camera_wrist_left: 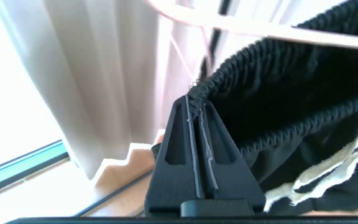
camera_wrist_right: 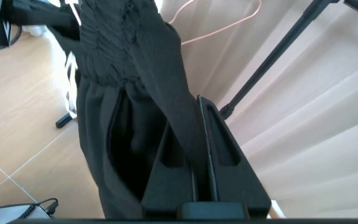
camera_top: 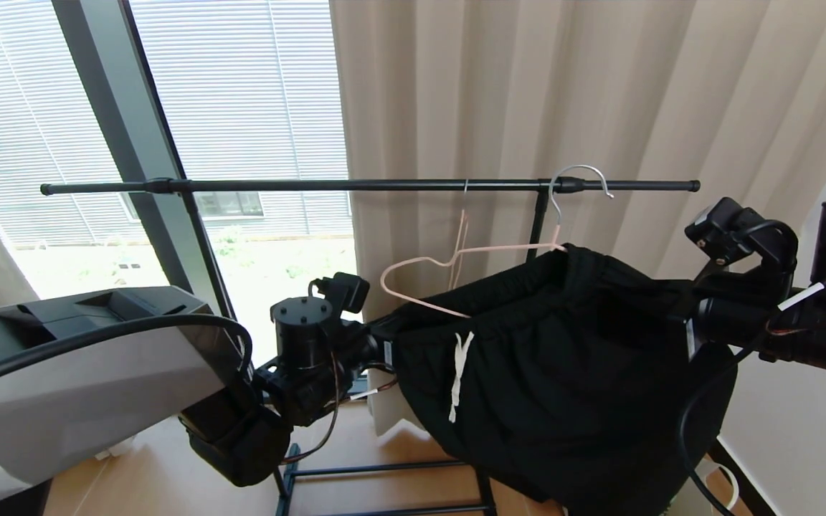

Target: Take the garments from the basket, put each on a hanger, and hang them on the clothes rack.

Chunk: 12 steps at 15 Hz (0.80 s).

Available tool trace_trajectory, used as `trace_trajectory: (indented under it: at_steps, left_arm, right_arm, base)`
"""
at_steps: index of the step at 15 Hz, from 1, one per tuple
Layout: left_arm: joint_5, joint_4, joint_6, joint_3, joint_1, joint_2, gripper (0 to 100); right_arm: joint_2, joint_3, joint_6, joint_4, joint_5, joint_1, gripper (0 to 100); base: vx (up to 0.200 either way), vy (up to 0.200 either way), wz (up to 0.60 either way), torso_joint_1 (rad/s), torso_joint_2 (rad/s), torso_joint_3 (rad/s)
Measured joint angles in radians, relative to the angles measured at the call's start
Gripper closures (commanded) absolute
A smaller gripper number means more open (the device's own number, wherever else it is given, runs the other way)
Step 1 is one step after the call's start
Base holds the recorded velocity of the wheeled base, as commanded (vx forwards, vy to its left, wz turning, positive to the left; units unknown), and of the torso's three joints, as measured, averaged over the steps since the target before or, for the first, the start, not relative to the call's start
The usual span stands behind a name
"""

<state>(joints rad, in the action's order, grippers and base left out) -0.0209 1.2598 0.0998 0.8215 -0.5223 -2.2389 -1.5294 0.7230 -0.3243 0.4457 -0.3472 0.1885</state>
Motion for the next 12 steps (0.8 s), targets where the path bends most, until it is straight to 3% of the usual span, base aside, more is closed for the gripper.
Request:
trace_trajectory:
  at_steps: [4,7,10,12]
  left_arm:
    - [-0.001,-0.006,-0.001,0.024,0.049,0.011,100]
    - [-0.002,-0.006,-0.001,0.041,0.077,0.013,100]
    - [-0.003,-0.006,0.000,0.046,0.091,0.026,100]
    - [-0.003,-0.006,0.000,0.039,0.091,0.043,100]
  right_arm:
    - [-0.005,-0.026,-0.086,-0.001,0.000,-0.012,100]
    - [-0.015,-0.051,-0.235,-0.001,-0.001,-0.042,100]
    - [-0.031,-0.073,-0.333,-0.002,0.000,-0.063,100]
    - [-0.048,-0.079,-0.349,-0.001,0.017,-0.068,100]
  base:
    - [0.000,0.000,0.00,0.000,0.00,0.000]
    - [0.000,0.000,0.00,0.000,0.00,0.000]
    - [0.000,0.000,0.00,0.000,0.00,0.000]
    - [0.000,0.000,0.00,0.000,0.00,0.000]
